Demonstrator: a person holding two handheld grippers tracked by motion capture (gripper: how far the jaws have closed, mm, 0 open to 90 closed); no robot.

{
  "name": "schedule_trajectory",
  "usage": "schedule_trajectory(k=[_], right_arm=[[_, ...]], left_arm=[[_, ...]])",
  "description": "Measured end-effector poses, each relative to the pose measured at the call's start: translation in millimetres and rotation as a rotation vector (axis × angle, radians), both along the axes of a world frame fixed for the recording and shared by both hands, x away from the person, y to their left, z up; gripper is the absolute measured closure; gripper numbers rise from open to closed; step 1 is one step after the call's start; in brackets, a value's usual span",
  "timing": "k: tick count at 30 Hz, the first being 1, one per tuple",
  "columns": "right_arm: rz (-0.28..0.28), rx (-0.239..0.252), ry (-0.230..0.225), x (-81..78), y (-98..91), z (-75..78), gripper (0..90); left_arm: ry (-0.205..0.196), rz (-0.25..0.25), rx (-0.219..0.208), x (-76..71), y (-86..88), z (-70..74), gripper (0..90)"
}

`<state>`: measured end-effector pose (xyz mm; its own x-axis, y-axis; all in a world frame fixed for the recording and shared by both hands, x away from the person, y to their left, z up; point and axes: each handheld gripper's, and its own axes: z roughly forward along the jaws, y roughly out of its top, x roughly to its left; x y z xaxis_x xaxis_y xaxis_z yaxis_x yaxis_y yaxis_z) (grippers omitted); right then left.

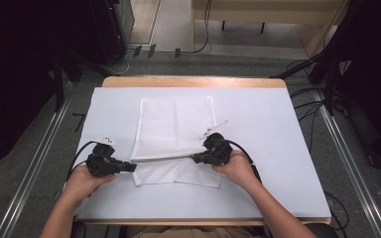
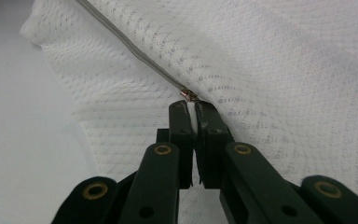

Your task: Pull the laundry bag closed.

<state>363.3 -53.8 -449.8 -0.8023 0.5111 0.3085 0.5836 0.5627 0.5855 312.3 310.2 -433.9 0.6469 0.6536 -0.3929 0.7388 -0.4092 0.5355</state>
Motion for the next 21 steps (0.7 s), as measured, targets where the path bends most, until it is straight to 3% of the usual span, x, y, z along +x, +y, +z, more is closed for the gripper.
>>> schedule_trajectory(k=[21], right_arm=[[-0.002,-0.019,0.001,-0.8,-17.9,1.8,88.0]], left_arm=[[0.001,-0.001,0.001,-0.3,2.8,0.5,88.4]])
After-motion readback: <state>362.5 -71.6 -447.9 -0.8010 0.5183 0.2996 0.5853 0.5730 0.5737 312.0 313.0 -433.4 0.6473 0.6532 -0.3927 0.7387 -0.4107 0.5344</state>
